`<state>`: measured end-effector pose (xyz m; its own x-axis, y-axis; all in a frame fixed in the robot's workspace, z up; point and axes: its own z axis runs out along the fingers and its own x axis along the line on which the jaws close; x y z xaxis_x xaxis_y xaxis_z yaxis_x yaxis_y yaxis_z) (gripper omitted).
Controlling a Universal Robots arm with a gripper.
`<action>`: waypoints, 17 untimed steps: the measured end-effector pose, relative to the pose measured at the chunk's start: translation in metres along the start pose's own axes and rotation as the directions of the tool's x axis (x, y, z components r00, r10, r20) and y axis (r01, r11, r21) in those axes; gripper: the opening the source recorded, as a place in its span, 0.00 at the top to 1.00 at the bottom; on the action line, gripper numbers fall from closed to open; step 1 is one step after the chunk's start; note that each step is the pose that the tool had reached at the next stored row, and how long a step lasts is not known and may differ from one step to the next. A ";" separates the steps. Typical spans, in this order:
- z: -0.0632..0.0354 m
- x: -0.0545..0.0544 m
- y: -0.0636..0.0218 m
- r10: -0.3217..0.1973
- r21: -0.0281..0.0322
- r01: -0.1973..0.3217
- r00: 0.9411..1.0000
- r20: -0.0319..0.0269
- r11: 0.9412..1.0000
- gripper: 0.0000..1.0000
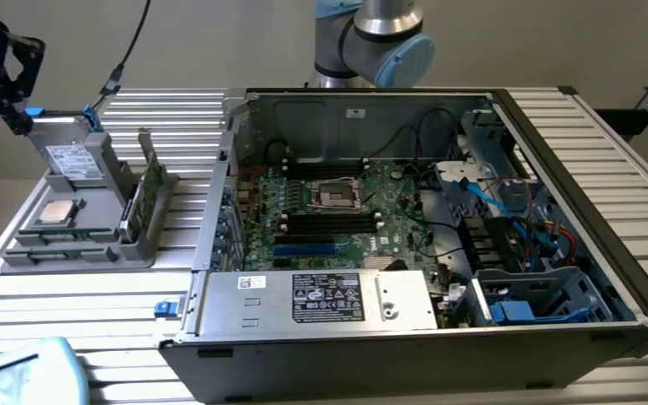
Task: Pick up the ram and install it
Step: 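Pick up the ram and move it above insertion slot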
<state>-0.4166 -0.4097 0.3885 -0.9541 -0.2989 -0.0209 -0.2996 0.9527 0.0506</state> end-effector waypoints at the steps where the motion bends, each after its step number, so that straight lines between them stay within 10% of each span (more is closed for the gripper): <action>1: 0.0000 0.000 0.0000 -0.018 -0.001 0.018 1.000 -0.001 1.000 0.90; 9: 0.0002 0.000 0.0000 -0.162 -0.007 0.162 0.987 -0.010 0.987 0.90; 17: 0.0007 0.000 0.0000 -0.304 -0.013 0.304 0.952 -0.017 0.953 0.90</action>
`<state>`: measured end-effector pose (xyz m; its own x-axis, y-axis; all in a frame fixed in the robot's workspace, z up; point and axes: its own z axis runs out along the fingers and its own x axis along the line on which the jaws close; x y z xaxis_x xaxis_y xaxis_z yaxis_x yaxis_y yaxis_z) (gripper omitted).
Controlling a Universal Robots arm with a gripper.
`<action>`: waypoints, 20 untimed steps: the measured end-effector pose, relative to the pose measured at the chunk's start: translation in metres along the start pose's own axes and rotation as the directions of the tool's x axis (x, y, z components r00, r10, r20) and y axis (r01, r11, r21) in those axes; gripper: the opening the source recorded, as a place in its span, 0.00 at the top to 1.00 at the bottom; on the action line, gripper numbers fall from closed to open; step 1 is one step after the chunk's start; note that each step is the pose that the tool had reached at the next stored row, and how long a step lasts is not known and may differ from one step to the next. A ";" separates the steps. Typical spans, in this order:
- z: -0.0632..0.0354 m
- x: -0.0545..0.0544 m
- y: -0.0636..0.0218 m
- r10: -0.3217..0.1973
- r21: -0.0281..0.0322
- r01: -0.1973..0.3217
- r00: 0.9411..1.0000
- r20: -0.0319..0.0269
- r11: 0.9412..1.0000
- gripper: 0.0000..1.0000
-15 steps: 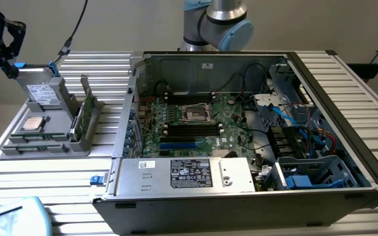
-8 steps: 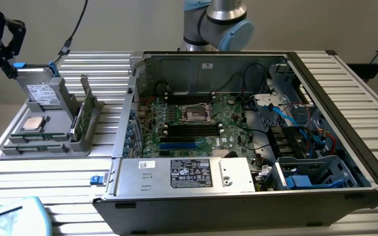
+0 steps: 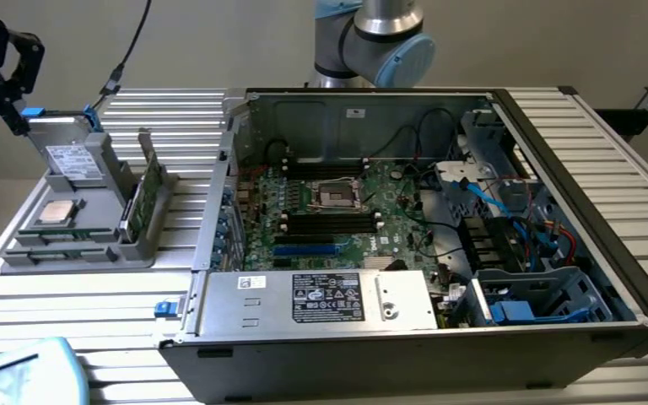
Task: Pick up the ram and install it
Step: 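Pick up the ram and move it above insertion slot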
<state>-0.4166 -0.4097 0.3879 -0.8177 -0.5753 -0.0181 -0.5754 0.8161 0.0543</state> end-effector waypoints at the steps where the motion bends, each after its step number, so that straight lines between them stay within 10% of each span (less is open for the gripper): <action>1: 0.0001 0.000 0.0000 -0.018 0.000 0.018 1.000 -0.001 1.000 0.90; 10: 0.0007 0.000 0.0000 -0.179 -0.005 0.179 0.984 -0.011 0.984 0.90; 20: 0.0015 0.000 -0.0001 -0.355 -0.013 0.355 0.935 -0.021 0.935 0.90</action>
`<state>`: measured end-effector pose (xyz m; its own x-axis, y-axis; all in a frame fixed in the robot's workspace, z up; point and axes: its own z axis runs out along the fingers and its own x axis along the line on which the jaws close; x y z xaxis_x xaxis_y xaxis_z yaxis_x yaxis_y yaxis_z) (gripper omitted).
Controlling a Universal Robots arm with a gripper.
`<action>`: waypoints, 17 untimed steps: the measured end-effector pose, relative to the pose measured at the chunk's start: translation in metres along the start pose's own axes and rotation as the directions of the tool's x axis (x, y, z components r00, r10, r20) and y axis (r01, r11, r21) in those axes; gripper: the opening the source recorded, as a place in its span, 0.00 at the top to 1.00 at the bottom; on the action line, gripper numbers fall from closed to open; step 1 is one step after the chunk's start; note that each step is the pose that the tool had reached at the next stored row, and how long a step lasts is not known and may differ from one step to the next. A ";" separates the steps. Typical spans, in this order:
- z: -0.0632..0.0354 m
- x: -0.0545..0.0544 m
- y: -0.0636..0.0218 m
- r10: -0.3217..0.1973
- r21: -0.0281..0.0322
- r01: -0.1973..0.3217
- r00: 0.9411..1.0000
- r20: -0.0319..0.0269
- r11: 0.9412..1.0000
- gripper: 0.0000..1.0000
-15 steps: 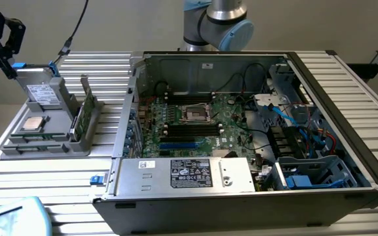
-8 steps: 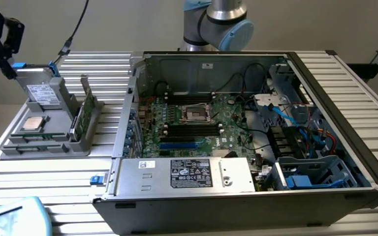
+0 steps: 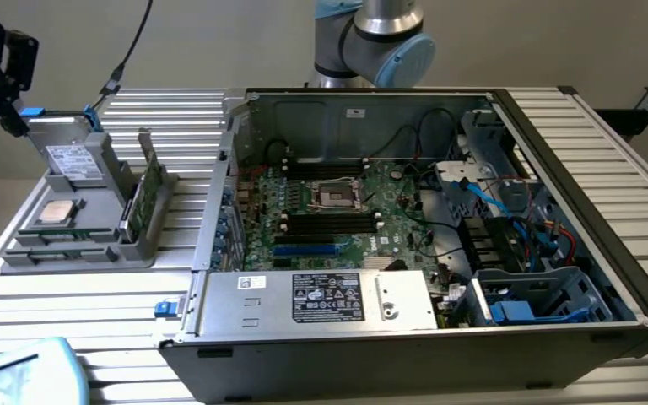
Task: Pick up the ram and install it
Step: 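Pick up the ram and move it above insertion slot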
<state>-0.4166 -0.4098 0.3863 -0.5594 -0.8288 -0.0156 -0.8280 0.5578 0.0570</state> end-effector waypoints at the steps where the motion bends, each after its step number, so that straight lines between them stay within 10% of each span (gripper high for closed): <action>1: 0.0001 0.000 0.0000 -0.018 0.000 0.018 1.000 -0.001 1.000 0.90; 9: 0.0019 0.000 -0.0001 -0.161 -0.005 0.161 0.987 -0.010 0.987 0.90; 17: 0.0048 0.000 -0.0003 -0.302 -0.012 0.302 0.953 -0.018 0.953 0.90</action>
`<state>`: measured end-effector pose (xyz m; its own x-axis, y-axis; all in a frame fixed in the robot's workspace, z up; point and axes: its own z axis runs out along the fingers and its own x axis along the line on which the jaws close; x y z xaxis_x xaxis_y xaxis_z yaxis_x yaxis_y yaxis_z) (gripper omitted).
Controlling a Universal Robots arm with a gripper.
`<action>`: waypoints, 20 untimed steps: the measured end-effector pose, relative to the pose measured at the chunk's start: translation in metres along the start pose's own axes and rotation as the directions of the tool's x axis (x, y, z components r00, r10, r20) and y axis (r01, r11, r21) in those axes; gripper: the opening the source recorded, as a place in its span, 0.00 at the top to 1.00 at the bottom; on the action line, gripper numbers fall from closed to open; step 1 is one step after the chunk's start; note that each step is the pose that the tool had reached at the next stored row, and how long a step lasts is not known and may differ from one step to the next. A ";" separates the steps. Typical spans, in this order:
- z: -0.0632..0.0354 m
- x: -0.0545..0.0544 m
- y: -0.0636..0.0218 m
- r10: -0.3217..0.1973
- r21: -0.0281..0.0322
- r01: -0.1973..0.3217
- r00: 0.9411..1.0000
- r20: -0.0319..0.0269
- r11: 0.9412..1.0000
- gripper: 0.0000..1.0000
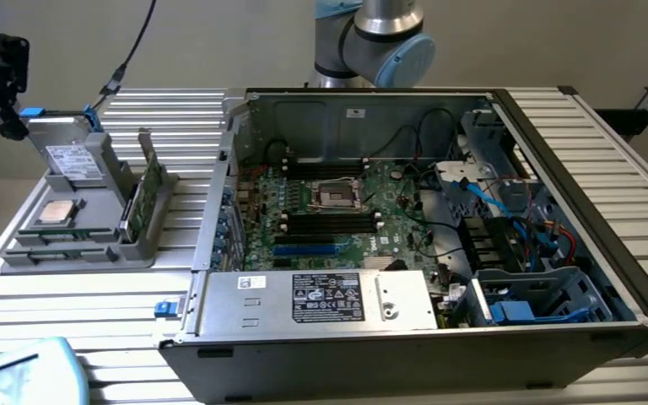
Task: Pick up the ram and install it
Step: 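Pick up the ram and move it above insertion slot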
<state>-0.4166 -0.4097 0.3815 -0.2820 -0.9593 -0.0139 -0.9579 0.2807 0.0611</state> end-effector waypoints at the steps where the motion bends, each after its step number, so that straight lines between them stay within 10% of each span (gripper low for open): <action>1: 0.0003 0.000 0.0000 -0.019 -0.001 0.019 1.000 -0.001 1.000 0.90; 9: 0.0025 0.000 0.0002 -0.151 -0.011 0.151 0.988 -0.012 0.988 0.90; 20: 0.0030 0.000 0.0002 -0.153 -0.011 0.153 0.988 -0.012 0.988 0.70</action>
<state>-0.4170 -0.4097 0.3785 -0.1310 -0.9913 -0.0115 -0.9891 0.1299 0.0697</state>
